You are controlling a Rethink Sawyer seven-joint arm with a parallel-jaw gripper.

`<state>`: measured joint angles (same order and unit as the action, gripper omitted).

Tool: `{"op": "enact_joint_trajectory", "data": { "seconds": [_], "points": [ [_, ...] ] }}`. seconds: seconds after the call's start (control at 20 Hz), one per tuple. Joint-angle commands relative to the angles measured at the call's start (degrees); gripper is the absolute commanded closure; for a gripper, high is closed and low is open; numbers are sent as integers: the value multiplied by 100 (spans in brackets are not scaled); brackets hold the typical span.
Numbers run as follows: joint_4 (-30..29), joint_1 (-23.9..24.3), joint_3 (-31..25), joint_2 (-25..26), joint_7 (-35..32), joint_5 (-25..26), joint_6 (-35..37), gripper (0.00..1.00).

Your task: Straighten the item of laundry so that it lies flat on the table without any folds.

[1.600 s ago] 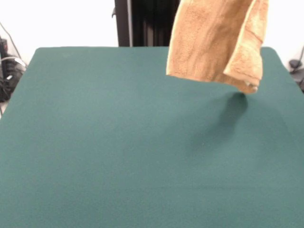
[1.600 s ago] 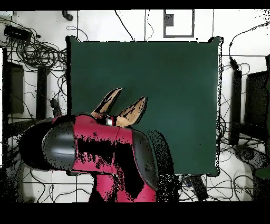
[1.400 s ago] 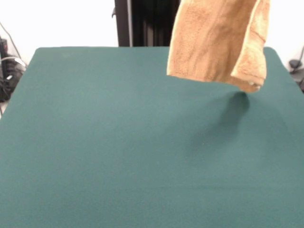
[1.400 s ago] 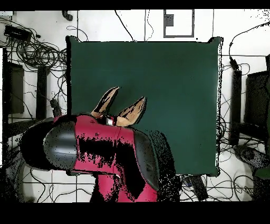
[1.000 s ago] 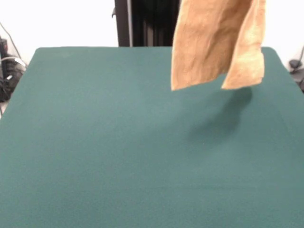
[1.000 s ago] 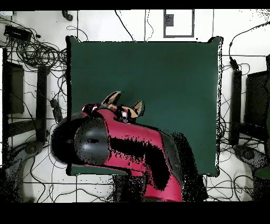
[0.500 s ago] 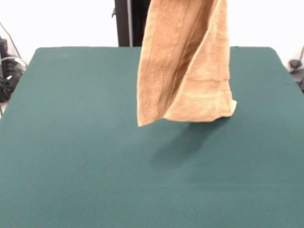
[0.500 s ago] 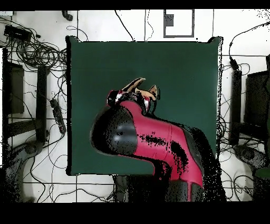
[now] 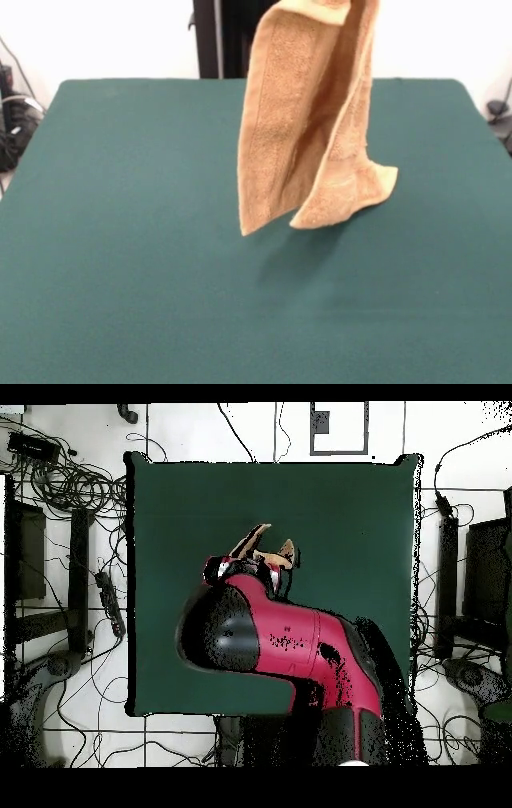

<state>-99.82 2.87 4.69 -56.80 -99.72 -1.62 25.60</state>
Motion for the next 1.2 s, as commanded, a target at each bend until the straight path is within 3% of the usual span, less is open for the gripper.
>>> {"op": "enact_joint_trajectory", "data": {
  "seconds": [0.05, 0.65, 1.2],
  "points": [
    [-623, 93, -1096, 459, 183, 290, -12, 100],
    [-454, 375, -1410, 675, -27, 595, -277, 100],
    [467, 1270, -2268, 1758, 711, 1120, -516, 100]
  ]
}}
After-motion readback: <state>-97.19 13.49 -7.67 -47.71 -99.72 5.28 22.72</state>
